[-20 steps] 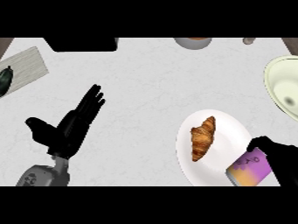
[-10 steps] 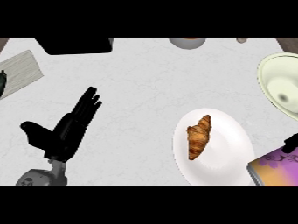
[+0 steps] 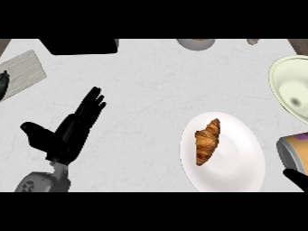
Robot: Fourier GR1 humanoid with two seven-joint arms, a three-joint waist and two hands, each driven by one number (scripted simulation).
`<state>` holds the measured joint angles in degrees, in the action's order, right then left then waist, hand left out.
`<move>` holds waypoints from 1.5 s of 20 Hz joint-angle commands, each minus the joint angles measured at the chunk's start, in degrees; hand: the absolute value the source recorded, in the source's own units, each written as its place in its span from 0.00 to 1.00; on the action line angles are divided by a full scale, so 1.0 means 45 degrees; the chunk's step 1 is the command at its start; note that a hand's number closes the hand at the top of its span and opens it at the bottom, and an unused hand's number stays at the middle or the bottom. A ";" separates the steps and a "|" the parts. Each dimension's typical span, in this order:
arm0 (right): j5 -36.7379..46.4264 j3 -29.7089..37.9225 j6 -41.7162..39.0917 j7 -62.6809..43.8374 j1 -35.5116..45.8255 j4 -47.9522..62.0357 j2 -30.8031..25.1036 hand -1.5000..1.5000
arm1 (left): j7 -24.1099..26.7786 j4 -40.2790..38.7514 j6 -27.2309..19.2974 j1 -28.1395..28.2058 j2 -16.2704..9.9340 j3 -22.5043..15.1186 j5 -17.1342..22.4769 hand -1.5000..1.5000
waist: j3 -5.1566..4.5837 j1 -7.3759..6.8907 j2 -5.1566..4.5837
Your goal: Pick the can from the plate and place it in the bowl
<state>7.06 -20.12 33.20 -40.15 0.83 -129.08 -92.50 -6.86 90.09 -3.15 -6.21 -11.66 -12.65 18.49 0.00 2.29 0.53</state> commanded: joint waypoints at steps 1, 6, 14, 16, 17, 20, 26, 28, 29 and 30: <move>-0.1461 0.1493 -0.0509 0.1237 0.0011 0.1476 0.0396 1.00 | 0.0159 -0.0536 0.0496 -0.0114 0.0026 0.0021 -0.0004 0.50 | 0.0005 -0.0206 -0.0075; -0.2871 0.2900 -0.1775 0.3475 -0.0160 0.4270 0.1208 1.00 | 0.0006 0.0666 0.0444 0.0828 -0.0074 -0.0016 -0.0022 0.50 | 0.0015 -0.0376 -0.0069; -0.1380 0.2045 -0.3192 0.6437 0.2194 0.9236 0.4511 1.00 | -0.0496 -0.0236 0.0187 -0.1004 0.0651 -0.0105 -0.0557 0.50 | 0.0013 -0.1023 -0.0267; -0.0983 0.2072 -0.4068 0.6665 0.3477 1.0552 0.4712 1.00 | -0.0215 -0.0327 0.0414 -0.0778 0.0767 -0.0146 -0.0513 0.50 | 0.0005 -0.1045 -0.0253; -0.0404 0.1709 -0.3822 0.7050 0.3599 1.0943 0.5441 1.00 | 0.0202 -0.1188 0.0605 -0.1200 0.0775 0.0133 -0.0570 0.50 | 0.0003 -0.0945 -0.0254; 0.1405 0.0881 -0.3329 0.7253 0.4707 1.3098 0.6274 1.00 | -0.0302 -0.0549 0.0581 -0.0979 0.0877 -0.0389 -0.0673 0.50 | 0.0013 -0.1303 -0.0333; 0.2695 -0.0032 -0.4895 0.7092 0.6617 1.6887 0.7515 1.00 | 0.0001 -0.0654 0.0751 -0.1049 0.0975 -0.0443 -0.0814 0.50 | 0.0011 -0.1486 -0.0413; 0.2167 0.0514 -0.5522 0.7309 0.7425 1.8524 0.8060 1.00 | -0.0134 -0.0359 0.0647 -0.0769 0.0929 -0.0487 -0.0891 0.50 | 0.0025 -0.1496 -0.0379; 0.2373 0.0613 -0.5140 0.7606 0.7645 1.9377 0.8482 0.00 | 0.0020 -0.0749 0.0844 -0.0969 0.1049 -0.0312 -0.0635 0.50 | 0.0029 -0.1409 -0.0403; 0.2132 0.0829 -0.5210 0.7834 0.7955 1.9828 0.8977 0.00 | 0.0131 -0.0940 0.1162 -0.0781 0.0685 0.0039 -0.0432 0.50 | 0.0028 -0.1343 -0.0377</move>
<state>16.37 -17.26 11.58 -6.29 31.67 -50.23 -57.23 -7.22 87.41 0.46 -10.12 -7.83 -13.78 15.60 0.10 -3.90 -1.14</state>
